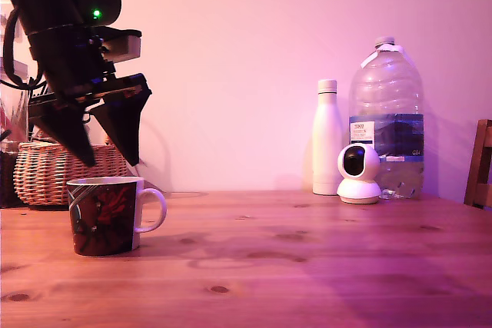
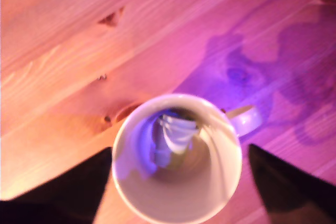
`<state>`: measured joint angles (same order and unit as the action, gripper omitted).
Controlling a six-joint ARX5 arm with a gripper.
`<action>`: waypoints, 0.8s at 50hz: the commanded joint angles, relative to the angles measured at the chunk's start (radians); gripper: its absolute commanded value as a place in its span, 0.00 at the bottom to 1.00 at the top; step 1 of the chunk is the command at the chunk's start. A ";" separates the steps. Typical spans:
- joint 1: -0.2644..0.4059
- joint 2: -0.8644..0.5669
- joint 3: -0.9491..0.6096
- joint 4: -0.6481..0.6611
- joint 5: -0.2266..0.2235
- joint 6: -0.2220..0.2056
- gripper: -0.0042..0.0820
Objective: Pick up the coffee capsules from the table one by one and drop them inside the nearest coffee cup
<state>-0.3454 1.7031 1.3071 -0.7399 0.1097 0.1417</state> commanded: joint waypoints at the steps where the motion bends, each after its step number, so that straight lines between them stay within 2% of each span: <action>1: -0.005 -0.056 0.006 0.005 0.009 0.039 0.41; 4: -0.005 -0.082 0.006 0.008 0.016 0.043 0.11; 5: -0.005 -0.090 0.006 0.008 0.021 0.043 0.04; 6: -0.005 -0.098 0.006 0.008 0.024 0.043 0.01; 7: -0.005 -0.106 0.006 0.008 0.026 0.043 0.04; 17: -0.004 -0.201 -0.016 0.018 0.049 0.035 0.02; 18: -0.004 -0.213 -0.024 0.024 0.050 0.021 0.02; 24: -0.004 -0.302 -0.099 0.080 0.059 0.021 0.02; 25: -0.004 -0.321 -0.114 0.089 0.059 -0.019 0.02; 28: -0.003 -0.369 -0.161 0.117 0.059 -0.035 0.02; 39: 0.003 -0.558 -0.335 0.196 0.056 -0.048 0.02; 40: 0.003 -0.573 -0.346 0.195 0.058 -0.064 0.02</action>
<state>-0.3462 1.1690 0.9936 -0.5575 0.1638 0.1001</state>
